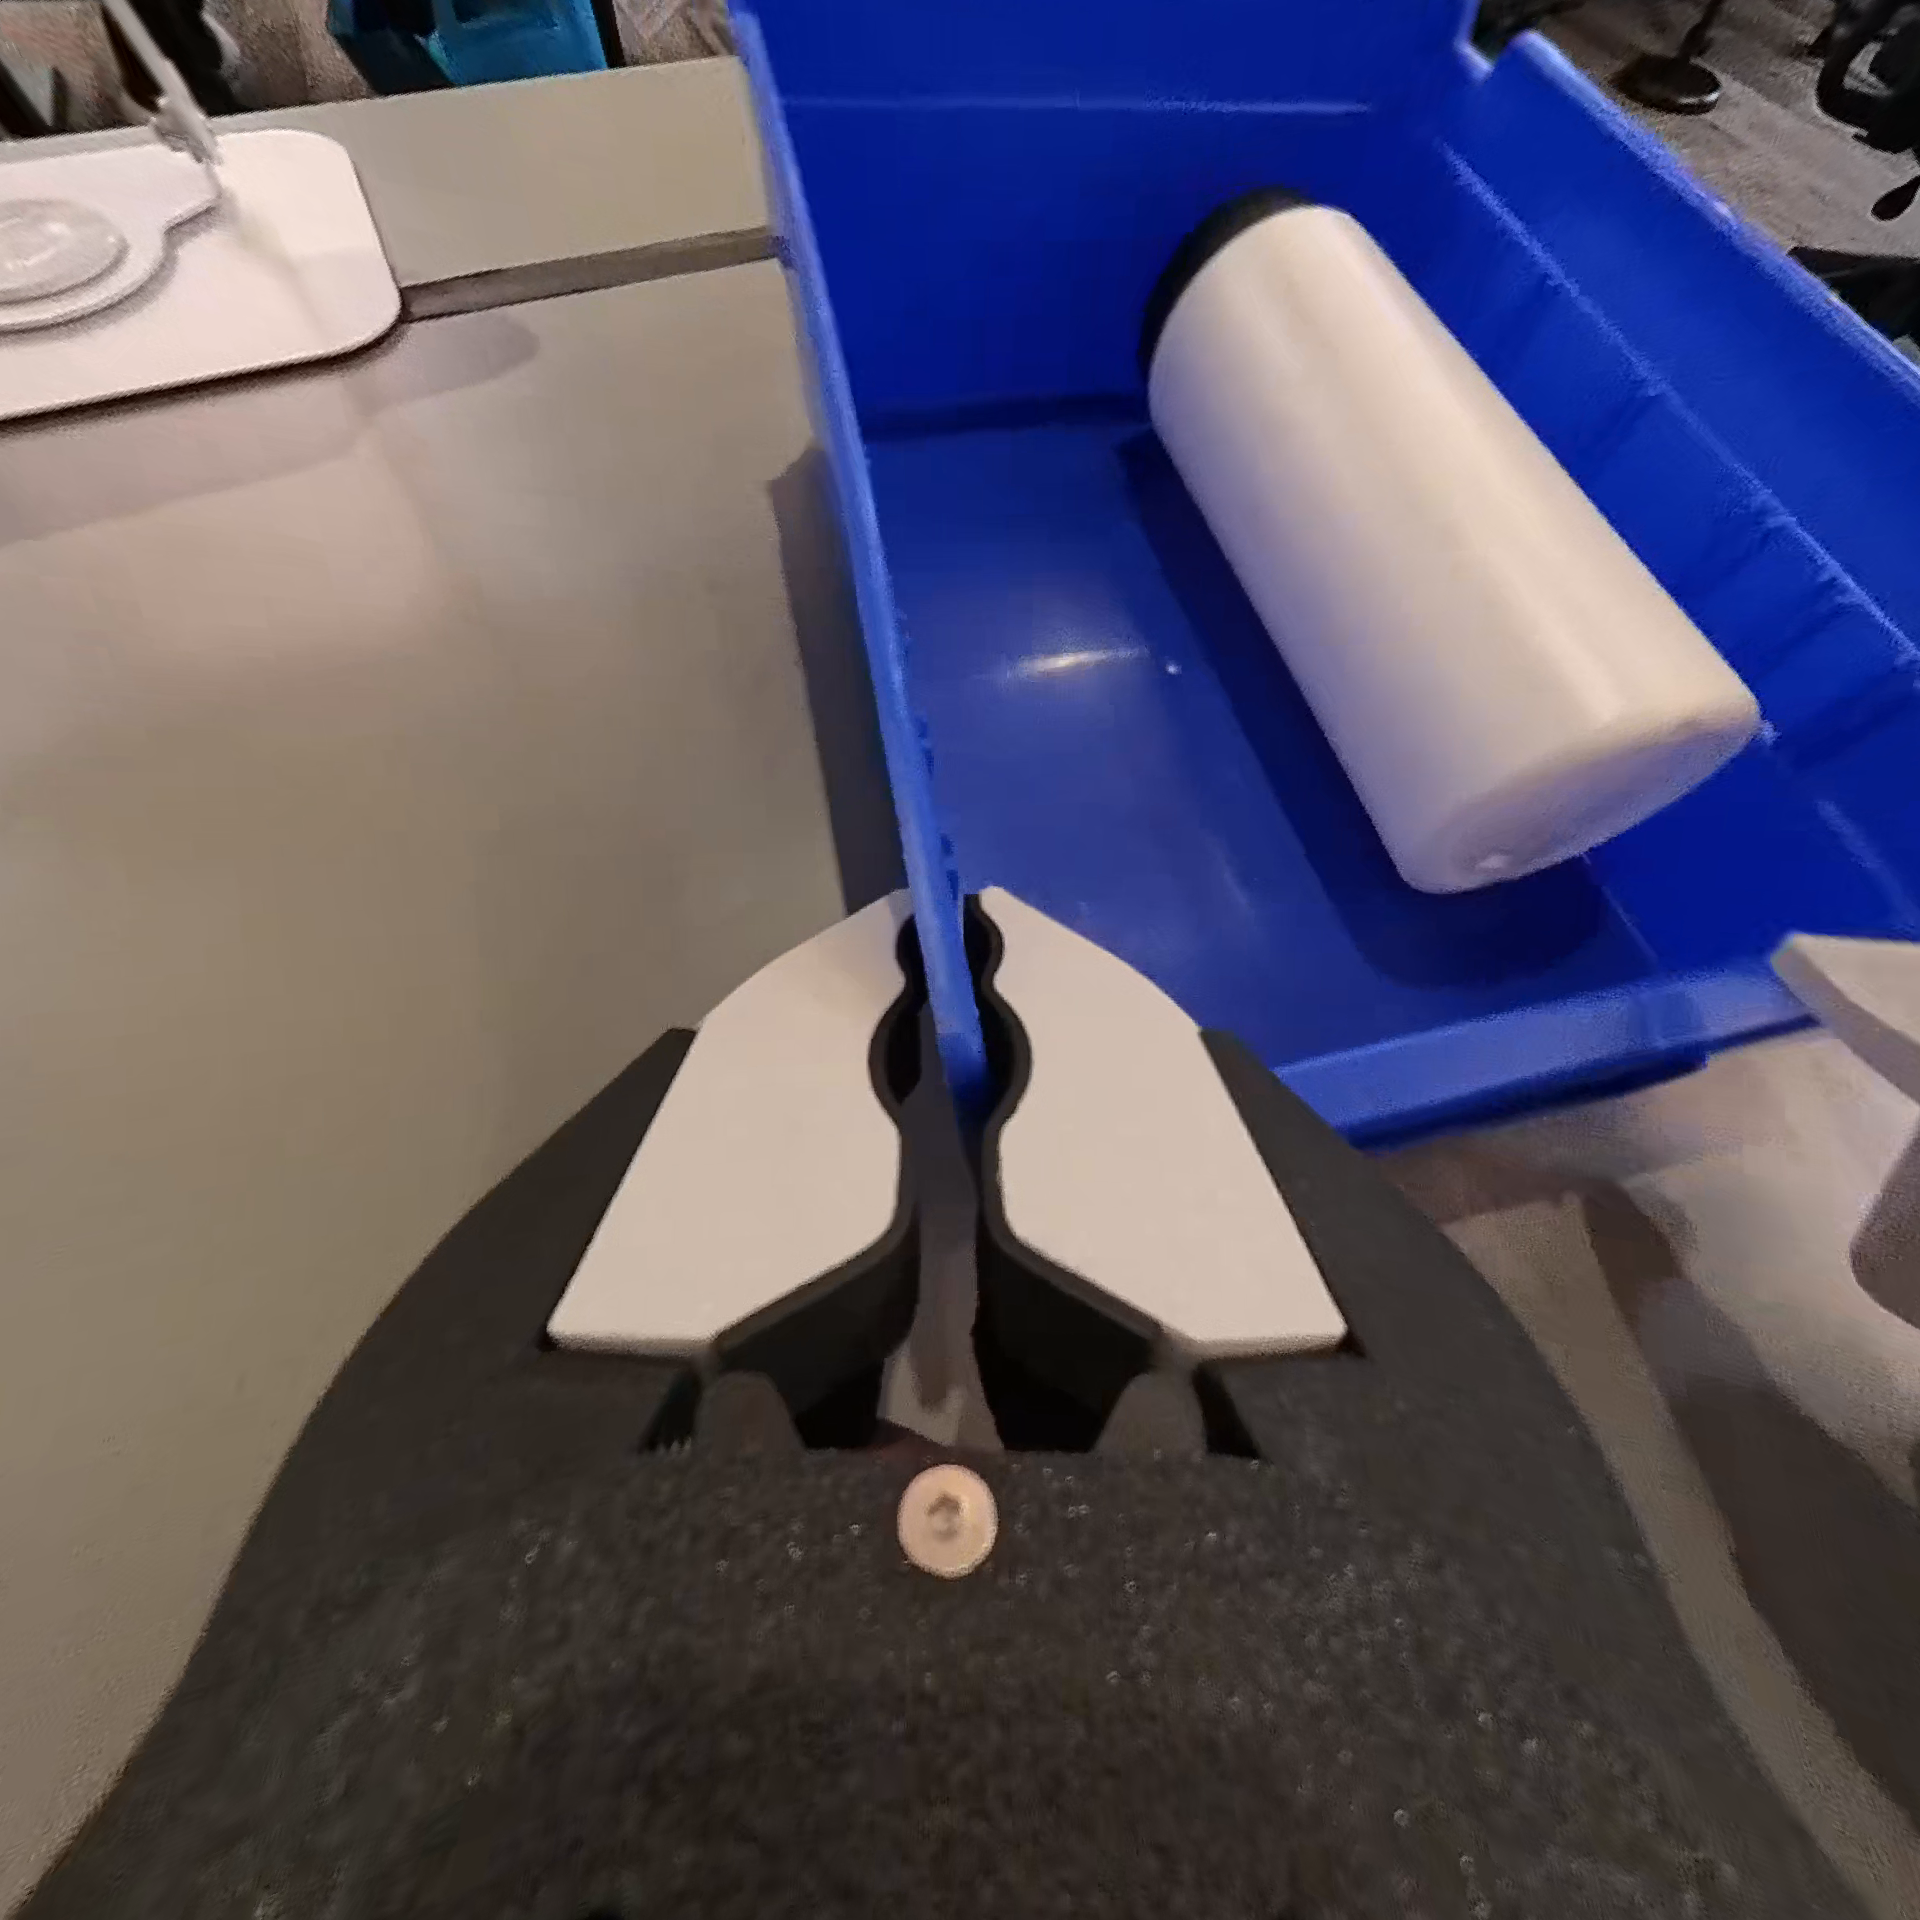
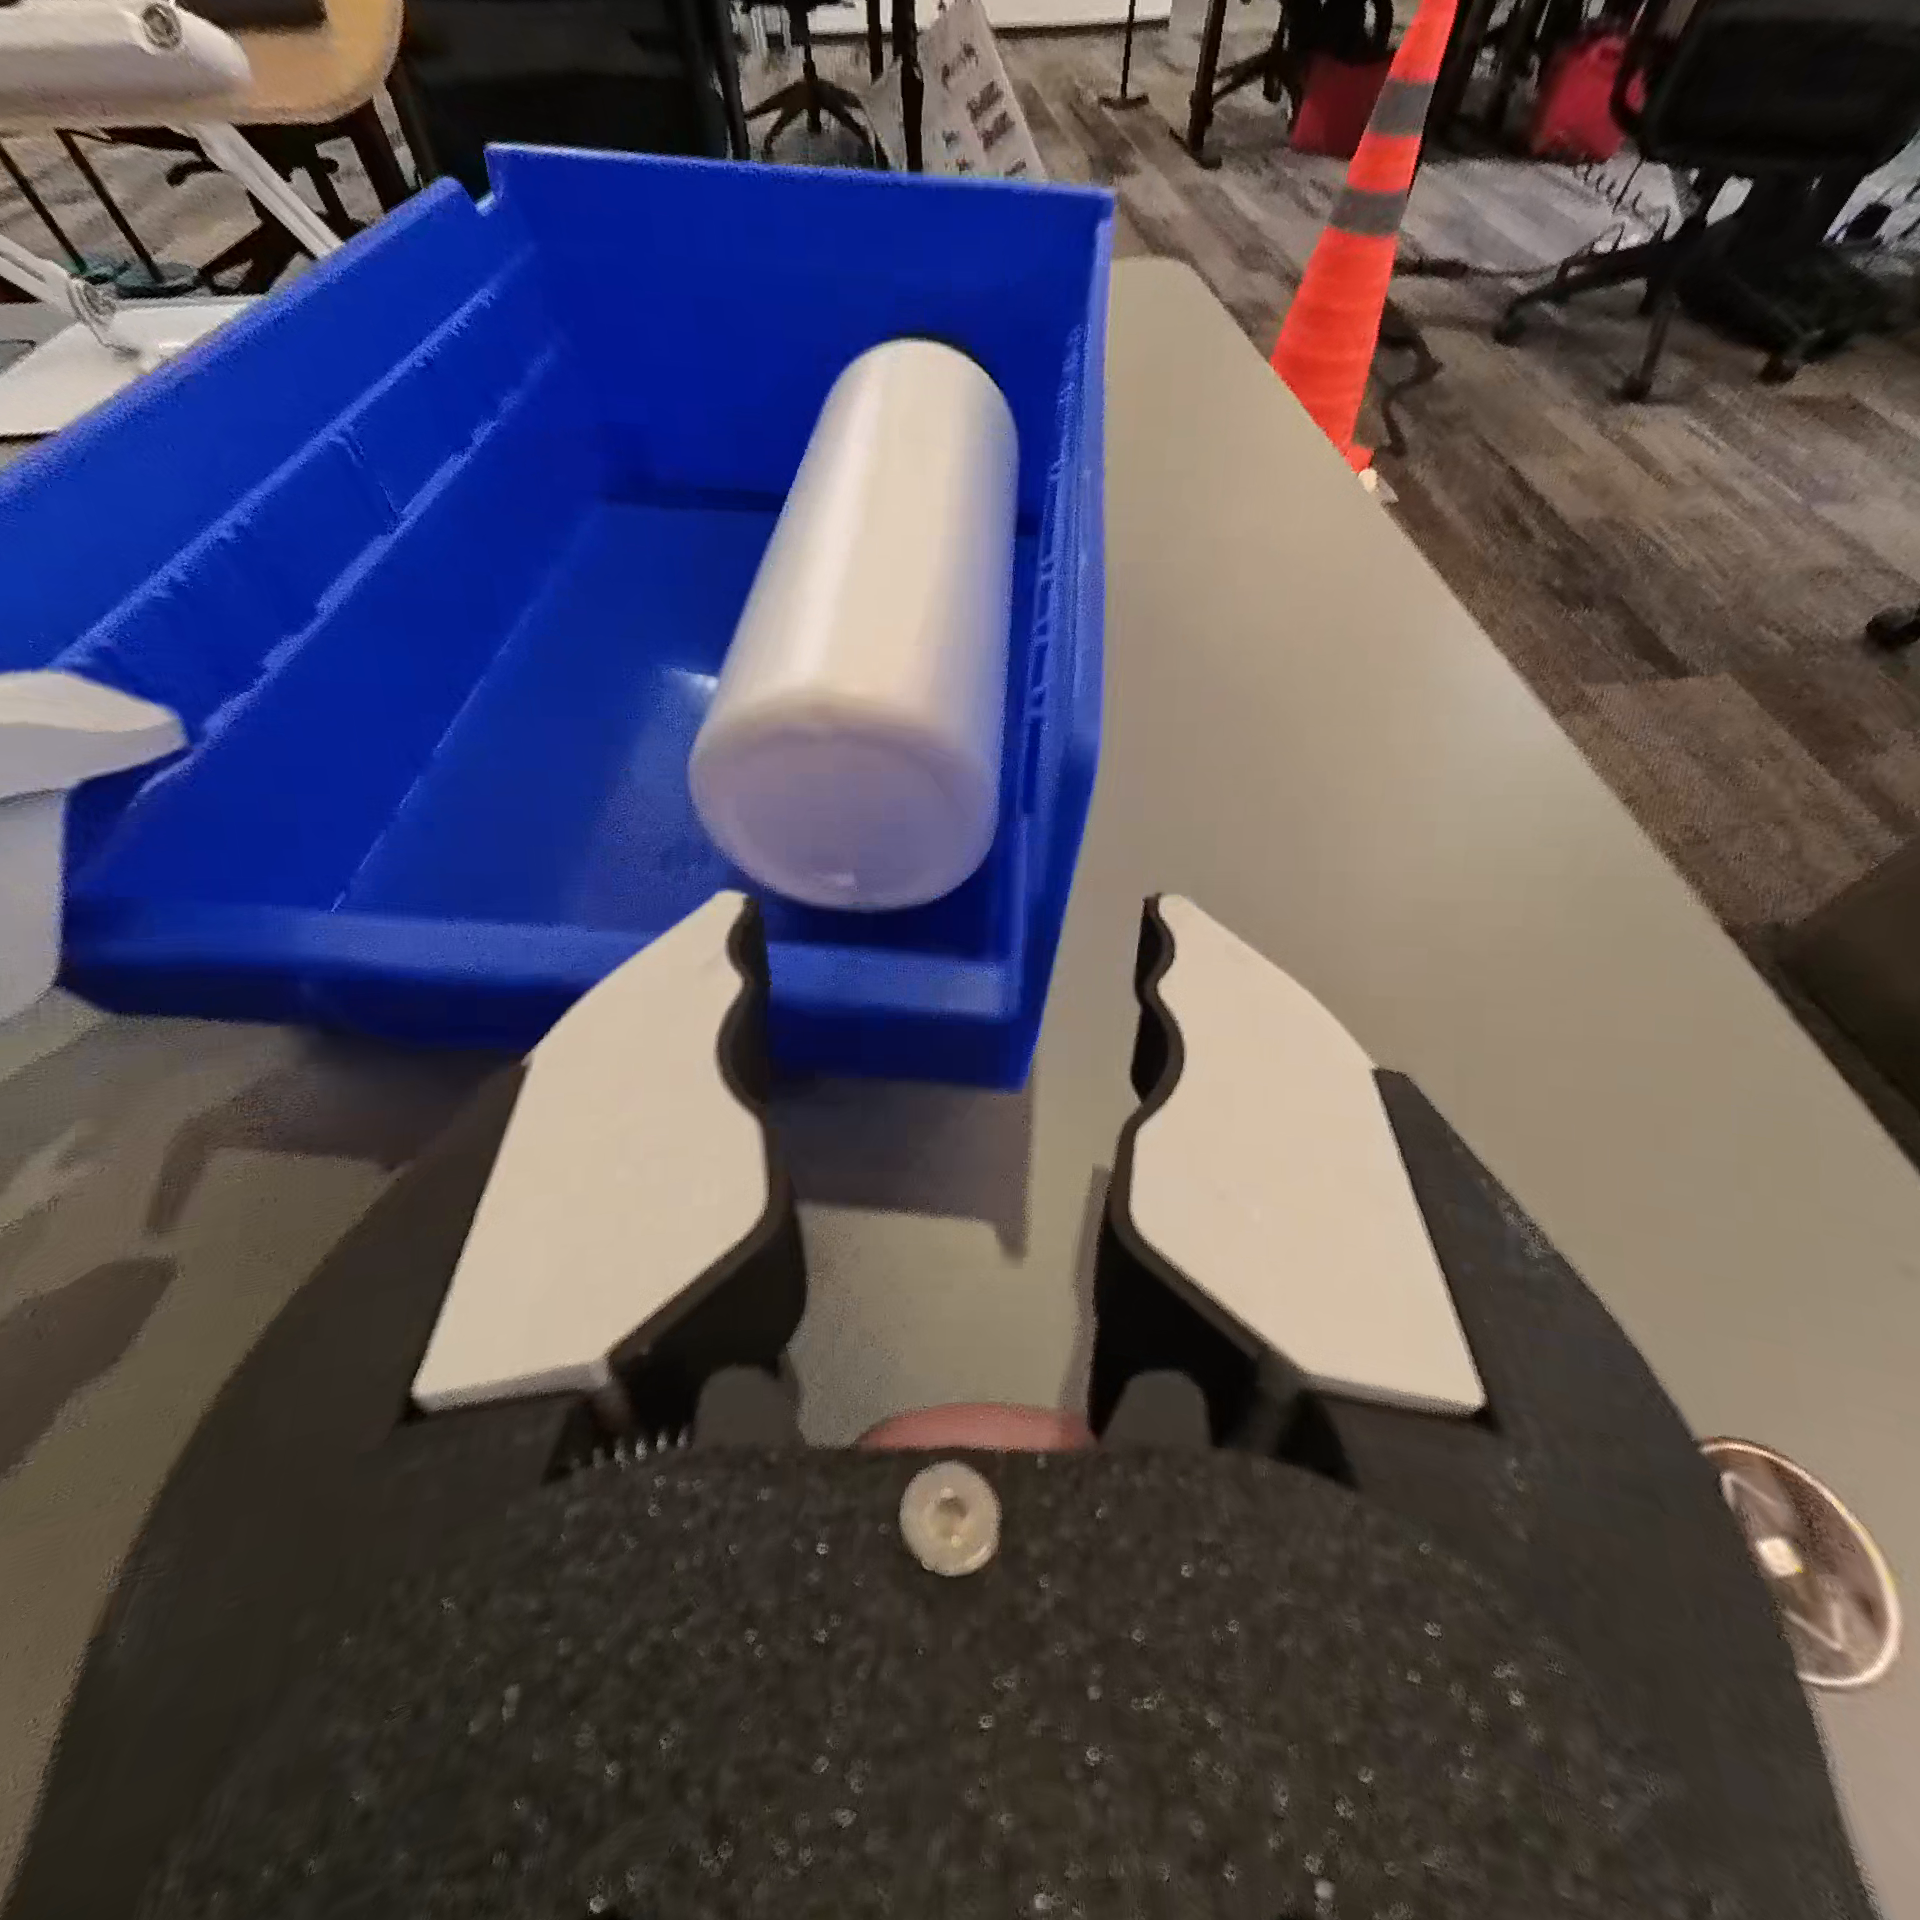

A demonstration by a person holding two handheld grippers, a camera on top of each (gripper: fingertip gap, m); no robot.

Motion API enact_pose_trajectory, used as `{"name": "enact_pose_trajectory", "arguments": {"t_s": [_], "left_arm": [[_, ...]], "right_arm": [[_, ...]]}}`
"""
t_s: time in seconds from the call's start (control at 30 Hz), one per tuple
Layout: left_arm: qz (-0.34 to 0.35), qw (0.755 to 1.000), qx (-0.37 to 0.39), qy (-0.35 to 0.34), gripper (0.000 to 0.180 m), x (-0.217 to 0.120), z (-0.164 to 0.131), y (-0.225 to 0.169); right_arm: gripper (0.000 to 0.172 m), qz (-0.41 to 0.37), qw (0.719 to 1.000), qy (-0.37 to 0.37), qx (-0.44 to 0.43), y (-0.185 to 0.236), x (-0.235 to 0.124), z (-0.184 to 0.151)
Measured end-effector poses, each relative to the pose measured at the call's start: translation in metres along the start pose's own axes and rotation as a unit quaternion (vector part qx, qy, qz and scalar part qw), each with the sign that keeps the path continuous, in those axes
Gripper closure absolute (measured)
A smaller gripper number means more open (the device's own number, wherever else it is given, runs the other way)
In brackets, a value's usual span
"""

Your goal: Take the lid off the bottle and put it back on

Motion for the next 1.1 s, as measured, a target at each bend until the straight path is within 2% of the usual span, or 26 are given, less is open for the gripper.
{"name": "enact_pose_trajectory", "arguments": {"t_s": [0.1, 0.17, 0.3, 0.33, 0.53, 0.67, 0.8, 0.97, 1.1], "left_arm": [[-0.011, 1.000, -0.008, 0.002, 0.177, -0.016, -0.010, -0.001], [-0.010, 1.000, -0.003, 0.003, 0.177, -0.025, -0.015, -0.002], [0.004, 1.000, -0.001, 0.004, 0.177, -0.046, -0.024, 0.009], [0.003, 1.000, -0.001, 0.002, 0.177, -0.053, -0.025, 0.012], [0.049, 0.998, 0.045, -0.015, 0.176, -0.107, -0.028, 0.048], [0.083, 0.995, 0.054, -0.026, 0.176, -0.151, -0.031, 0.093], [0.101, 0.993, 0.033, -0.041, 0.176, -0.184, -0.044, 0.147], [0.112, 0.993, -0.001, -0.035, 0.176, -0.198, -0.059, 0.198], [0.095, 0.994, -0.023, -0.038, 0.175, -0.197, -0.064, 0.219]], "right_arm": [[0.106, 0.014, 1.000, 0.020, 0.009, 0.009, 0.001, -0.004], [0.101, 0.046, 0.998, 0.024, 0.023, 0.019, -0.001, -0.002], [0.141, 0.062, 0.993, 0.044, 0.090, 0.026, -0.014, 0.002], [0.164, 0.048, 0.992, 0.046, 0.107, 0.022, -0.016, 0.004], [0.166, 0.085, 0.994, 0.029, 0.065, 0.074, -0.036, 0.003], [0.165, 0.127, 0.990, 0.008, 0.053, 0.133, -0.053, 0.008], [0.164, 0.159, 0.987, -0.012, -0.005, 0.199, -0.064, 0.014], [0.164, 0.178, 0.984, 0.004, -0.033, 0.259, -0.058, 0.013], [0.163, 0.189, 0.981, 0.015, -0.033, 0.283, -0.051, 0.017]]}}
Point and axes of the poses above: each gripper's, where its closed fingertips meet, x out along the fingers, z out of its top, y = z × x across the jaws, the point moved 2 cm from there along -x, back along the fingers, and after that the axes turned 15 degrees about -z, right-handed, at the moved point
